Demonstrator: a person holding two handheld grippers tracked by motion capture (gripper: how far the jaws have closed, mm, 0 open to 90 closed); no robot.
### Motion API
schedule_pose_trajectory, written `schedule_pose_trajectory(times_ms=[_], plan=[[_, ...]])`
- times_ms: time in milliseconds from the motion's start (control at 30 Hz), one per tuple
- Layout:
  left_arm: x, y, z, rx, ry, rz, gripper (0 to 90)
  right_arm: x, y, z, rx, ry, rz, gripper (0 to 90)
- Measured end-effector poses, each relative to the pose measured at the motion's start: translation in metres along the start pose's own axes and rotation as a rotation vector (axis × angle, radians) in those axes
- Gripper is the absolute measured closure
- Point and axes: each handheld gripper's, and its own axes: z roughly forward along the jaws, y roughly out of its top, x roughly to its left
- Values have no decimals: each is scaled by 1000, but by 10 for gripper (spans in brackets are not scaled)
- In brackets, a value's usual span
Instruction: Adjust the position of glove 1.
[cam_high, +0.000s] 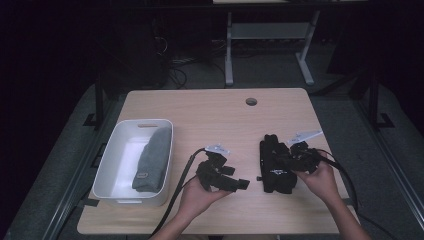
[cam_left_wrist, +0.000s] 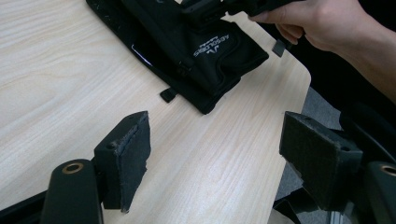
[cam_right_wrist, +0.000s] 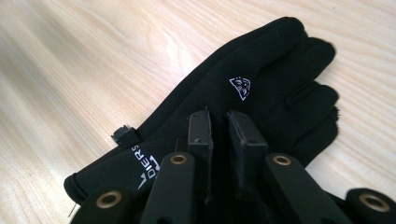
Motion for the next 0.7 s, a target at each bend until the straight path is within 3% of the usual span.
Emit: schedule_pose_trajectory(times_ms=[367, 467, 700], plan=[[0, -3, 14, 19, -7, -5, 246, 0, -7, 12, 26, 26, 15, 745], [-1, -3, 19, 27, -13, -4, 247, -4, -9, 11, 23, 49, 46, 673], [-2, -3, 25, 37, -15, -3, 247, -21, -8, 2, -7, 23, 121, 510]])
